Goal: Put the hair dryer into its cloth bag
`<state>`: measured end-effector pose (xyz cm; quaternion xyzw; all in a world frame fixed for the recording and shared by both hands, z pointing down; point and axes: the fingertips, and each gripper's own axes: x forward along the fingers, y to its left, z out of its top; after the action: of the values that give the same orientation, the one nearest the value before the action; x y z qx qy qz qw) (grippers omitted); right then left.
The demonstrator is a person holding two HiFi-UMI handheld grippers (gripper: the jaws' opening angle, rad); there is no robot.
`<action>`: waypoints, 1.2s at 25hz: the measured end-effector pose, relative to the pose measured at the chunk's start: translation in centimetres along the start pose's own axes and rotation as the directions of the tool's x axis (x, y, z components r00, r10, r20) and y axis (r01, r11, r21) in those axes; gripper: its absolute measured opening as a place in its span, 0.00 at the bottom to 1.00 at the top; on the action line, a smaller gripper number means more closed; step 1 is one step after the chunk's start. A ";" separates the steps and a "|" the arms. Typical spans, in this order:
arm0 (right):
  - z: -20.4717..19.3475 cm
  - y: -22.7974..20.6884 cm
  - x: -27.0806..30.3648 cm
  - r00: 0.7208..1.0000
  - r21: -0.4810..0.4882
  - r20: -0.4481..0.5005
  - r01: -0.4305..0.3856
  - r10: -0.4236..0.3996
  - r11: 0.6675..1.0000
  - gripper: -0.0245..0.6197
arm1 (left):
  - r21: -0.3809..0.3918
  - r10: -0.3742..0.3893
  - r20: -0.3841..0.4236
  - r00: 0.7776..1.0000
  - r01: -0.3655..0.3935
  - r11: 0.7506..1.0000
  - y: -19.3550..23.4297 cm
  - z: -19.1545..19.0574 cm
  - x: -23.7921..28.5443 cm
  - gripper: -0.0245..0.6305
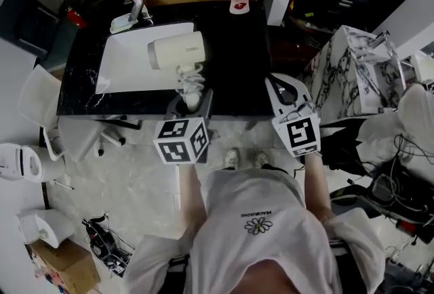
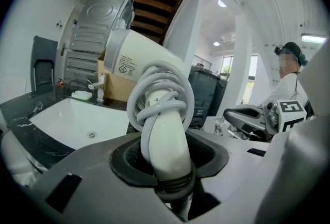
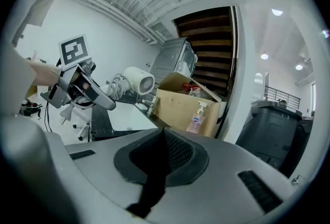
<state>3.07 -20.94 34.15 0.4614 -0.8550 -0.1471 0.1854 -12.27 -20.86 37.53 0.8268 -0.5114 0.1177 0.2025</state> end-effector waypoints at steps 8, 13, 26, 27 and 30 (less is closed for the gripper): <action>-1.5 -1.2 -0.2 0.998 -0.060 -0.008 -0.067 0.067 0.996 0.06 | -0.014 0.070 0.001 0.998 -0.070 0.997 -1.3 -0.2 0.3 0.29; -2.3 2.6 0.3 0.941 -0.149 -0.086 -0.336 0.327 0.930 0.13 | 0.006 0.101 -0.007 0.995 -0.101 0.995 -1.3 -0.4 -0.2 0.30; -9.9 9.3 -0.1 0.670 -0.355 -0.474 -0.739 0.571 0.572 0.18 | 0.010 0.133 -0.095 0.987 -0.133 0.991 -1.7 -3.5 -1.1 0.29; -10.4 9.6 -0.2 0.652 -0.350 -0.493 -0.755 0.576 0.555 0.18 | 0.007 0.134 -0.098 0.986 -0.134 0.991 -1.8 -3.7 -1.1 0.29; -11.8 9.9 -0.2 0.606 -0.328 -0.545 -0.790 0.579 0.518 0.18 | -0.003 0.137 -0.108 0.985 -0.138 0.990 -2.1 -4.4 -1.3 0.29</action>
<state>1.21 -16.43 48.79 0.0241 -0.8371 -0.2048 0.5067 -10.88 -16.98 40.51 0.7811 -0.5561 0.1728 0.2254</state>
